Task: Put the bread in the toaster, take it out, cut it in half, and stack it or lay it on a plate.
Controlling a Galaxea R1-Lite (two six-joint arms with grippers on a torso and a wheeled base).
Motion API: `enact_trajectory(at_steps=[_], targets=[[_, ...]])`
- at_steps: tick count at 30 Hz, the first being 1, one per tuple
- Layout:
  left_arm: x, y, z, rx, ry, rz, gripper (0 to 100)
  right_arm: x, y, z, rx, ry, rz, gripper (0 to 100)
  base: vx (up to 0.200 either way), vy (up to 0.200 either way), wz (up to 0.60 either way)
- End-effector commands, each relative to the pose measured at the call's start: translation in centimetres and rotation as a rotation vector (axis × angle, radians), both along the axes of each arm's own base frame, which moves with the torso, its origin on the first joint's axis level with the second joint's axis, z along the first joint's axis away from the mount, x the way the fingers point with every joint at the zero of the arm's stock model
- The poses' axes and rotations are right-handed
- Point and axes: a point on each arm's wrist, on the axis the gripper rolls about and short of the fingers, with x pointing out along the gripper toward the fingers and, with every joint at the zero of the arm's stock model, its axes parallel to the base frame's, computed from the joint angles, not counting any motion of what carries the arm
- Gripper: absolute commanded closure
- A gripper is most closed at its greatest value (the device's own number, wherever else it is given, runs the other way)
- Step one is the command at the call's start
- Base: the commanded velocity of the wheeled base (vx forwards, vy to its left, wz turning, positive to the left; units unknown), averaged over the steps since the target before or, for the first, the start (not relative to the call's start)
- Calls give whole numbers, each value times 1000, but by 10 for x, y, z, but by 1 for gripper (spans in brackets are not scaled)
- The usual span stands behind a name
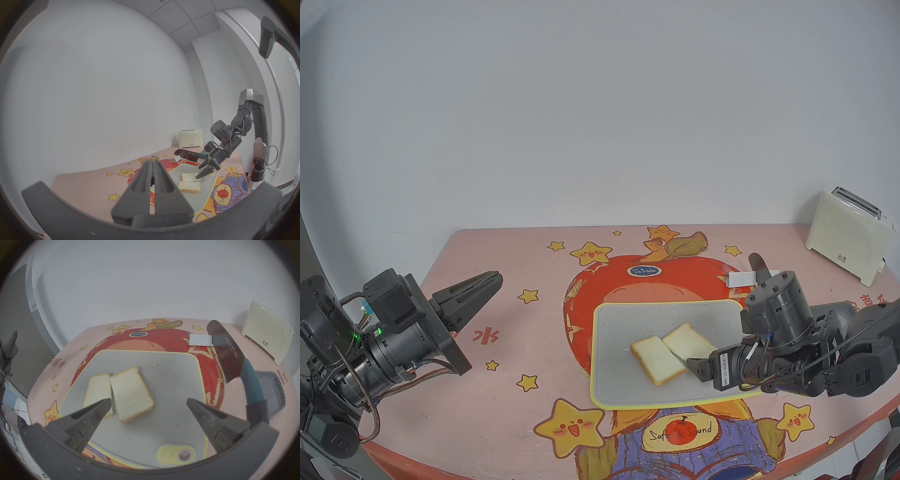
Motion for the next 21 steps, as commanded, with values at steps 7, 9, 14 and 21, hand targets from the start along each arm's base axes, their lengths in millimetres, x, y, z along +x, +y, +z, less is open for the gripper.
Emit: enact_trajectory(at_steps=[7, 9, 14, 21], targets=[[0, 0, 0, 0, 1, 0, 100, -10, 8, -2, -5, 5, 47, 0, 0, 0, 0], [0, 0, 0, -1, -1, 0, 100, -10, 9, -2, 4, -5, 49, 0, 0, 0, 0], [0, 0, 0, -1, -1, 0, 100, -5, 6, -1, 17, -36, 40, 0, 0, 0, 0], [0, 0, 0, 0, 1, 0, 100, 2, 0, -2, 4, -34, 25, 0, 0, 0, 0]])
